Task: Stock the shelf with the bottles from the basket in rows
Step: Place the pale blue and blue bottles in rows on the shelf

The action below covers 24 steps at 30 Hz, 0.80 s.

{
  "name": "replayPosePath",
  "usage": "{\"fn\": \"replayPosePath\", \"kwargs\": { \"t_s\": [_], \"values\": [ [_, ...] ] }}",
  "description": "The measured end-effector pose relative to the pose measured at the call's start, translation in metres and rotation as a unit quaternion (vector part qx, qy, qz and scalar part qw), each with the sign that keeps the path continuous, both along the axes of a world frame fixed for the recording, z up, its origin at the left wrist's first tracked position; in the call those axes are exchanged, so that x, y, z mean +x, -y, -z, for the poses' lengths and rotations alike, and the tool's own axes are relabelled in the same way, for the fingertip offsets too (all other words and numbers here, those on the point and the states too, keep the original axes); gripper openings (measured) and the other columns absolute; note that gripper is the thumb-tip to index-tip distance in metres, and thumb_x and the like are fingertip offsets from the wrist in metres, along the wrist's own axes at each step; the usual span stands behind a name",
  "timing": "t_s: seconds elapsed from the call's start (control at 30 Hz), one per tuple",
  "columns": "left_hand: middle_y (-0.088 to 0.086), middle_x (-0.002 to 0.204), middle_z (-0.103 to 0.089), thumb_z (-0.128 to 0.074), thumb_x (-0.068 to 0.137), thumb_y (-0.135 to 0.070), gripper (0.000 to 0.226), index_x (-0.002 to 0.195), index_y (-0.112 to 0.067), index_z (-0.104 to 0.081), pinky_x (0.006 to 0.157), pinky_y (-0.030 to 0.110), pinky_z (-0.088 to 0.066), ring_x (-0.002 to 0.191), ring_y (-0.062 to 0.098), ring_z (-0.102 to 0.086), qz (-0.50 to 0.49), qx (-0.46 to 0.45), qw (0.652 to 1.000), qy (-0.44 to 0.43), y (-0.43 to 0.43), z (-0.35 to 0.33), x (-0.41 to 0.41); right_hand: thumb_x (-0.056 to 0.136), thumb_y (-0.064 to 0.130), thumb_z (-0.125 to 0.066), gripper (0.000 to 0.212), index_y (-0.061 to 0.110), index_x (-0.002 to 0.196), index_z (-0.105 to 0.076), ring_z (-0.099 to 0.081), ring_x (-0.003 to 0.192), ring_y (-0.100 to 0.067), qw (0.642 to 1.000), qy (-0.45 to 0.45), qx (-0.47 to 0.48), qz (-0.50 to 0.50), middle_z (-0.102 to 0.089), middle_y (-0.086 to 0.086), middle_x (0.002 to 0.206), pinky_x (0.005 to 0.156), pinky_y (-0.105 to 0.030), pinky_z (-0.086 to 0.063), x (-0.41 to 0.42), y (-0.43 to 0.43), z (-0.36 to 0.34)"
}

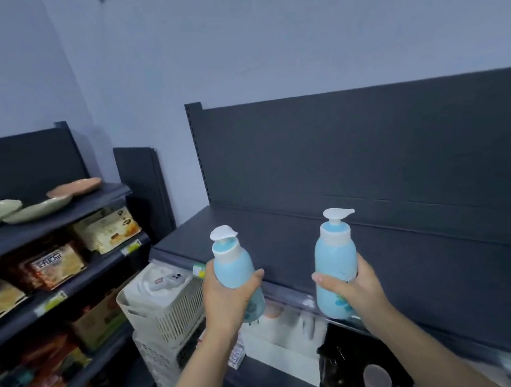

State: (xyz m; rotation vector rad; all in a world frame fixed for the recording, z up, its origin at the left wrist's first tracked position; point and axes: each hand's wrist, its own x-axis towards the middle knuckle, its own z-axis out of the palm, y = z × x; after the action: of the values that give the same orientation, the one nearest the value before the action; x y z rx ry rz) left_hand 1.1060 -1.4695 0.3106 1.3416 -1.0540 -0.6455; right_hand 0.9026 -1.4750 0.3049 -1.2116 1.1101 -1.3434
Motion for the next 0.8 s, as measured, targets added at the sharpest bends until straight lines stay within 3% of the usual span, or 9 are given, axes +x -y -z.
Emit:
{"fn": "replayPosePath", "kwargs": {
  "t_s": [0.1, 0.37, 0.8],
  "values": [
    [-0.009, 0.083, -0.053, -0.084, 0.065, -0.012, 0.048, 0.094, -0.019, -0.047, 0.057, 0.017, -0.039, 0.073, 0.002, -0.05, -0.001, 0.002, 1.0, 0.012, 0.049, -0.003, 0.012, 0.038, 0.033, -0.082, 0.064, 0.021, 0.097, -0.06, -0.064, 0.073, -0.011, 1.0, -0.009, -0.009, 0.003, -0.067, 0.002, 0.085, 0.059, -0.021, -0.05, 0.017, 0.047, -0.001],
    [-0.008, 0.087, -0.057, -0.083, 0.066, -0.021, 0.05, 0.102, -0.018, -0.049, 0.061, 0.02, -0.044, 0.077, 0.006, -0.054, -0.012, 0.028, 0.999, 0.03, 0.159, -0.001, 0.04, 0.064, 0.014, -0.084, 0.044, 0.027, 0.098, -0.06, -0.065, 0.08, -0.013, 1.0, -0.023, -0.004, -0.004, -0.068, 0.003, 0.091, 0.057, -0.017, -0.049, 0.061, 0.166, 0.005],
    [-0.005, 0.091, -0.057, -0.083, 0.067, -0.018, 0.053, 0.107, -0.016, -0.047, 0.062, 0.019, -0.043, 0.08, 0.007, -0.054, 0.044, 0.06, 0.997, -0.004, 0.331, 0.027, 0.113, 0.057, 0.02, -0.088, 0.058, 0.021, 0.107, -0.057, -0.063, 0.092, -0.012, 0.993, -0.061, 0.039, 0.092, -0.065, 0.005, 0.099, 0.078, -0.03, -0.052, 0.17, 0.321, 0.037]
  ]
}}
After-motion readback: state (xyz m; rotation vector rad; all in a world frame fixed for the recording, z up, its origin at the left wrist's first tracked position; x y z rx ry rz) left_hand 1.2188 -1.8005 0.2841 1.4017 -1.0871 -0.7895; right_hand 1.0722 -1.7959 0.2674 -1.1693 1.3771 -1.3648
